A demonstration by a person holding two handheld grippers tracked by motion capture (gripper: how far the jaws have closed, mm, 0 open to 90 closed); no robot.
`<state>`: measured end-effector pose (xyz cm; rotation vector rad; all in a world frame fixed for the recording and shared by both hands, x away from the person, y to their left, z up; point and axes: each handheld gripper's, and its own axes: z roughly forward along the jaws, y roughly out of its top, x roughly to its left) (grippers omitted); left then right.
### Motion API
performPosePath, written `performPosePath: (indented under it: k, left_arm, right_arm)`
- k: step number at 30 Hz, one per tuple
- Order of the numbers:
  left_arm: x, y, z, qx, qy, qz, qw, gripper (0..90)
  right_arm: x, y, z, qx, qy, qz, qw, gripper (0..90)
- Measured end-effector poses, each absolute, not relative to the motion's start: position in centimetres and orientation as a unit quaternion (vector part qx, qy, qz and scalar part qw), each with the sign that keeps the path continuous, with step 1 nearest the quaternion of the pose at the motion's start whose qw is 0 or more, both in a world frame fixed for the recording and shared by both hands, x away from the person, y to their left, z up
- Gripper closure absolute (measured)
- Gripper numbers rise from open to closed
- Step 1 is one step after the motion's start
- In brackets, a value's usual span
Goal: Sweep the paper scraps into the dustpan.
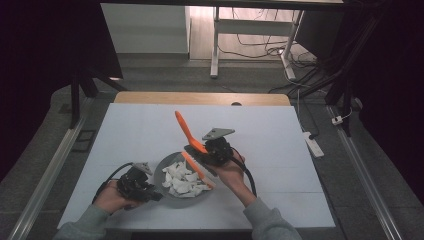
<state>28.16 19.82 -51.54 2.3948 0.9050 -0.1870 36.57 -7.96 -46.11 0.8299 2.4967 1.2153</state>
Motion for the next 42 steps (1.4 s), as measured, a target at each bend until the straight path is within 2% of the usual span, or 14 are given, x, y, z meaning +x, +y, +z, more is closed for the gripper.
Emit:
performPosePath:
  k: [9,16,26,32,38,42]
  left_arm:
    - [27.9,19.6,-51.5,0.896,0.336,-0.069,0.281,61.3]
    - [27.5,19.4,-51.4,0.896,0.335,-0.067,0.284,61.1]
    - [27.3,19.1,-51.4,0.896,0.336,-0.066,0.283,61.2]
    - [27.2,18.9,-51.4,0.896,0.338,-0.063,0.283,61.2]
    - [27.3,18.7,-51.6,0.893,0.341,-0.063,0.286,61.2]
    - [27.3,18.8,-51.7,0.891,0.342,-0.065,0.290,61.2]
  right_arm:
    - [35.8,-12.9,-47.1,0.348,0.836,0.397,0.150,69.9]
    - [35.7,-14.2,-48.9,0.372,0.840,0.364,0.152,70.0]
    - [34.2,-10.9,-49.3,0.351,0.858,0.347,0.144,70.0]
    - [33.3,-8.4,-49.3,0.333,0.861,0.364,0.124,70.0]
    - [32.2,-5.8,-48.3,0.309,0.856,0.400,0.112,70.0]
    - [31.4,-5.3,-47.5,0.286,0.858,0.409,0.123,70.0]
